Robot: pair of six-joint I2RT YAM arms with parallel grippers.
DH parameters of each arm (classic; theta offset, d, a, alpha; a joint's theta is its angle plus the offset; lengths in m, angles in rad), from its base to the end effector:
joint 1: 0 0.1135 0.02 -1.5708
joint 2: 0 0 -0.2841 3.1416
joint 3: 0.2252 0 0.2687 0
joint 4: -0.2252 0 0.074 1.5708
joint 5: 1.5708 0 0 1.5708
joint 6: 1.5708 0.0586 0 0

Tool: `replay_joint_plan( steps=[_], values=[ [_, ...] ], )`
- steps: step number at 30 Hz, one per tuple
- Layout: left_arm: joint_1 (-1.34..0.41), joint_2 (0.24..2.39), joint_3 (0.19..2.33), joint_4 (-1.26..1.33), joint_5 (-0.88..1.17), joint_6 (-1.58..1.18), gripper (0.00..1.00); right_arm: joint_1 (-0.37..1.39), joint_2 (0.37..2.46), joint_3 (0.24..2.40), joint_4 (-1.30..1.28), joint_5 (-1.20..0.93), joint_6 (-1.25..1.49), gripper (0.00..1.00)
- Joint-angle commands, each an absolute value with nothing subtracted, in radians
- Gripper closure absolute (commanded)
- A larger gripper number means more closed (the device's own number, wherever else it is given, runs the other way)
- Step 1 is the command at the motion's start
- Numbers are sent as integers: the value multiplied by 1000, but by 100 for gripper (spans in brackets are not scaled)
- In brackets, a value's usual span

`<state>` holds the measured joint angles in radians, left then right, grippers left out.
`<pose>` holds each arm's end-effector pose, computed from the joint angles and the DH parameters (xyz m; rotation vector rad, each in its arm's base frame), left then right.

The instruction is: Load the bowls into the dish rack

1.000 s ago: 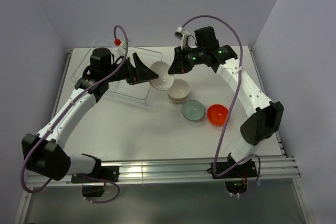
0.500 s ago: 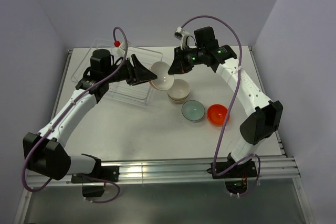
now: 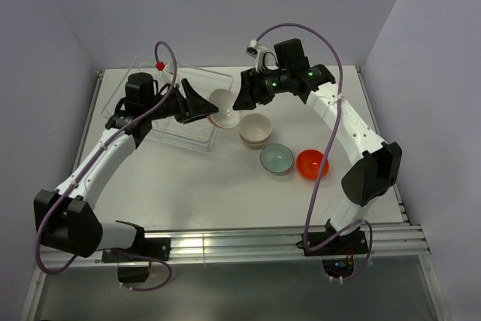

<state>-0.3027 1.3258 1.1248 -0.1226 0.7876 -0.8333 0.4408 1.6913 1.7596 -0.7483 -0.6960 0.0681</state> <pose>0.3017 -0.1377 0.3589 0.0526 2.0898 -1.4766 0.3492 0.2063 0.3985 -0.7947 2.1253 1.0536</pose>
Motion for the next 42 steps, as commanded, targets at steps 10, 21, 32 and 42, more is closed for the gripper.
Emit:
replay_joint_plan(
  steps=[10,21,32,42],
  values=[
    [-141,1406,1345,-375,606,-414,100,420,1652,1801,-738,-647,58,8],
    [-3,1681,1745,-514,280,103,100,330,1592,1740,-729,-676,43,7],
    [64,1907,1940,-512,144,360,100,327,1562,1695,-739,-677,25,8],
    [64,2013,1976,-480,84,468,100,327,1555,1654,-736,-666,11,9]
  ],
)
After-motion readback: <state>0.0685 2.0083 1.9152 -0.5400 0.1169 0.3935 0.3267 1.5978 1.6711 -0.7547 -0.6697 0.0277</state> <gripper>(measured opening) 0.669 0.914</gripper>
